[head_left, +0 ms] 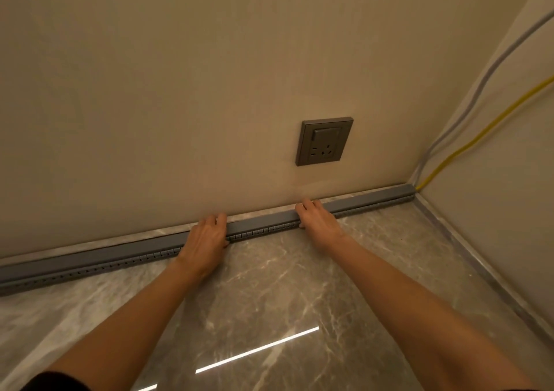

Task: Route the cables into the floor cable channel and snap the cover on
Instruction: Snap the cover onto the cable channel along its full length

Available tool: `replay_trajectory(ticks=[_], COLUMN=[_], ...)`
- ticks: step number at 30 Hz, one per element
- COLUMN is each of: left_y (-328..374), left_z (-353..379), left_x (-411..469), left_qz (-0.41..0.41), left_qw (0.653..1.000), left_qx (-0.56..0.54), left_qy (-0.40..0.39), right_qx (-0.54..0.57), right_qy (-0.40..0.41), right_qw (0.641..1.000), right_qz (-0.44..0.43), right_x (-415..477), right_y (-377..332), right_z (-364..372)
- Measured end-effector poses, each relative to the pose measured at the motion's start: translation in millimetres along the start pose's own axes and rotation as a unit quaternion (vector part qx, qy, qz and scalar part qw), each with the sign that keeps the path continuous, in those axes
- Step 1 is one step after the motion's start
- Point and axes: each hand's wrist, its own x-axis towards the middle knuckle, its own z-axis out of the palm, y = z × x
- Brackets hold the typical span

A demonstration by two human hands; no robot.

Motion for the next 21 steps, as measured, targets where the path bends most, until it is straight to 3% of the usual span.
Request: replay_trajectory(ticks=[5, 12, 15, 21], left_y=[-1, -5, -3, -9], left_z=[-2, 0, 2, -1], left_x=[-4, -4, -3, -3], left_qz=[0.052, 0.007, 0.008, -0.013], left_qw=[0.994, 0.992, 0.996, 0.996], left_qx=[0.073, 0.1, 0.081, 0.082], left_qy=[0.058, 0.082, 0.038, 0.019], right_qx=[-0.016, -0.026, -0.022, -0.019], right_qy=[0.006, 0.005, 0.005, 0.028], right_qw=[1.0, 1.0, 0.999, 0.998], right_qz=[0.012, 0.016, 0.03, 0.059], right_x=[0, 2, 1, -5], right_y=[-4, -11, -13, -19], right_z=[-4, -4, -6, -6])
